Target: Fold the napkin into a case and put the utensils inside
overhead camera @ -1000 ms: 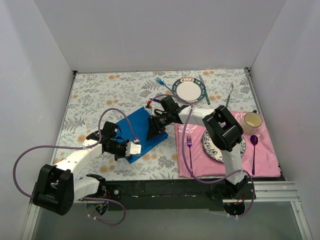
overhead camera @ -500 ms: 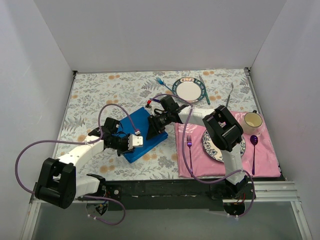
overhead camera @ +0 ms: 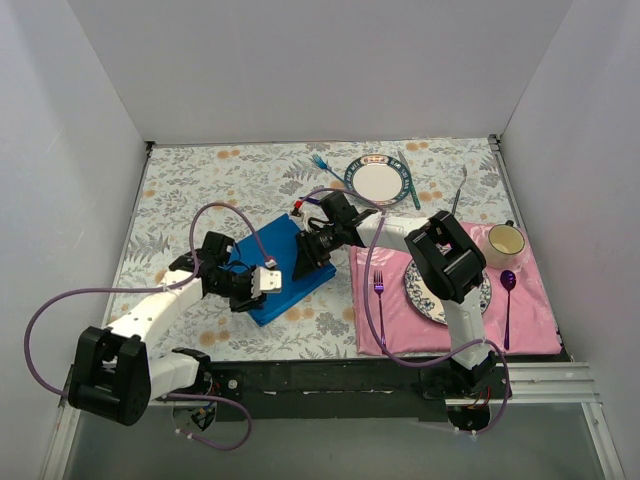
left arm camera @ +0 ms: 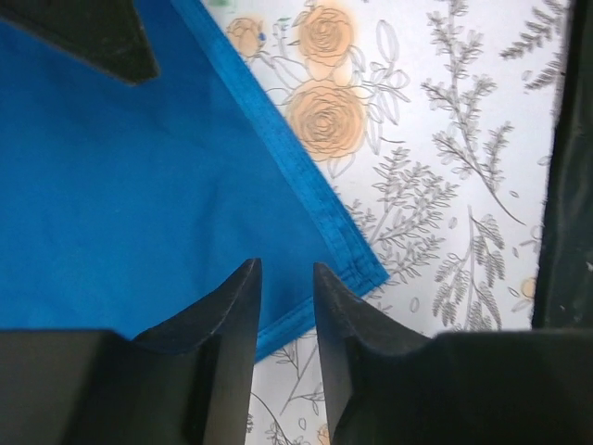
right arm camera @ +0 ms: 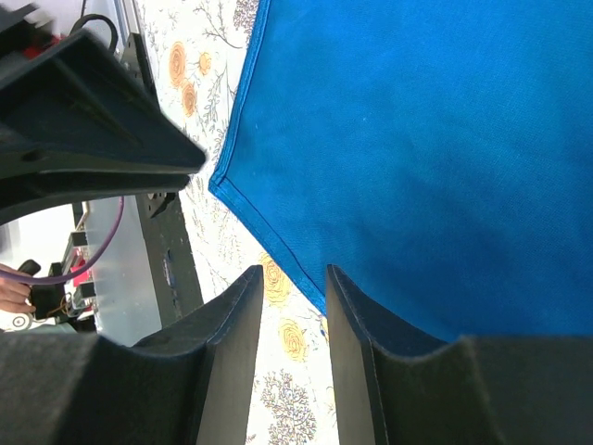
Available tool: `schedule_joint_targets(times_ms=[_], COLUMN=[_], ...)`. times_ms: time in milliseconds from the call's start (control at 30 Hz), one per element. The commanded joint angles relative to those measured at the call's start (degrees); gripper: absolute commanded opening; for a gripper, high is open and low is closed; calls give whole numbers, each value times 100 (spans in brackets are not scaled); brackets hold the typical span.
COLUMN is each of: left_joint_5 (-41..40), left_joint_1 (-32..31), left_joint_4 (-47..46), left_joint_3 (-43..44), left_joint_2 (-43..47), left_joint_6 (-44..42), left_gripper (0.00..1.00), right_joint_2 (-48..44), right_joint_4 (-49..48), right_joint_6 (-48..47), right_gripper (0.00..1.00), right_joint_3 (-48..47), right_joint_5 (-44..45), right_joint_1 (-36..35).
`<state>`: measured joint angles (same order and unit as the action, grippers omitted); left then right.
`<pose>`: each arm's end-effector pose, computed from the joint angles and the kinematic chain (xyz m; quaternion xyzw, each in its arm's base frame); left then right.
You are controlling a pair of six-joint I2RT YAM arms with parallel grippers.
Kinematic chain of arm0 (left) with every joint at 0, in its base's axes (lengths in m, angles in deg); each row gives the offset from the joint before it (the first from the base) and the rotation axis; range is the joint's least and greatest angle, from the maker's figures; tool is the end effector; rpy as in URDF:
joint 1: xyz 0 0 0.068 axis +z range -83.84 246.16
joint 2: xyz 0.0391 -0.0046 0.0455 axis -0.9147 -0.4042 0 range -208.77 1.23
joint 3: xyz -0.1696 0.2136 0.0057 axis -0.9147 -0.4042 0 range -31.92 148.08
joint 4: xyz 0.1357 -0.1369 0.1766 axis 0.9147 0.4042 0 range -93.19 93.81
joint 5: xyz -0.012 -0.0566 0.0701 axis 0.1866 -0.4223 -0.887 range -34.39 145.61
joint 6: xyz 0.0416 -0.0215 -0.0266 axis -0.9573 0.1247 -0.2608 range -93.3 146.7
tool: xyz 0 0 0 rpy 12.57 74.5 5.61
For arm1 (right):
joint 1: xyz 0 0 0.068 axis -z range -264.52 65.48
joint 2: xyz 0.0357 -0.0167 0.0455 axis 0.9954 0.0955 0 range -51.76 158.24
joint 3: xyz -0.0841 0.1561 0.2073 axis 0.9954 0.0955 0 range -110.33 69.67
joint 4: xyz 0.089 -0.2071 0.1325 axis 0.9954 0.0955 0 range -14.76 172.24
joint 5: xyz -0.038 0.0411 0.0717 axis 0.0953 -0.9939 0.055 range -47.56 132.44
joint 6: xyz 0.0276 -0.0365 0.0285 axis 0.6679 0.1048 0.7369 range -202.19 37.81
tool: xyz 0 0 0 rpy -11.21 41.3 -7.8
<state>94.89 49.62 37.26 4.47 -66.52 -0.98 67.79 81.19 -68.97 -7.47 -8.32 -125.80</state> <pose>0.1779 -0.0763 0.1851 0.3992 0.8416 -0.3158 0.1804 0.3093 0.3083 0.1501 -0.3526 0.7823 0.5032 0.1021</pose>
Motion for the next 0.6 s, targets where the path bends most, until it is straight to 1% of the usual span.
schedule_joint_targets(times_ms=[0,67,233,367,567], left_joint_5=[325,325,10,-237,-369], left_joint_1=[10,-34,-122,-245,-368], left_joint_4=[832,903,711,368,192], left_joint_3=[159,159,115,-157,-254], left_joint_2=[367,245,42,139,95], left_joint_6=[-465,-484,-352,-273,-123], left_gripper=[30,31,33,33,34], right_joint_2=[121,139,174,183,236], right_joint_4=[-7,-7,-7,-42,-68], right_joint_6=[-91,-91,-82,-47,-38], right_gripper=[41,41,41,40,39], right_joint_3=[-196,-204,-178,-126,-125], right_joint_5=[-127,-118,-48,-13,14], right_joint_1=[23,23,32,23,41])
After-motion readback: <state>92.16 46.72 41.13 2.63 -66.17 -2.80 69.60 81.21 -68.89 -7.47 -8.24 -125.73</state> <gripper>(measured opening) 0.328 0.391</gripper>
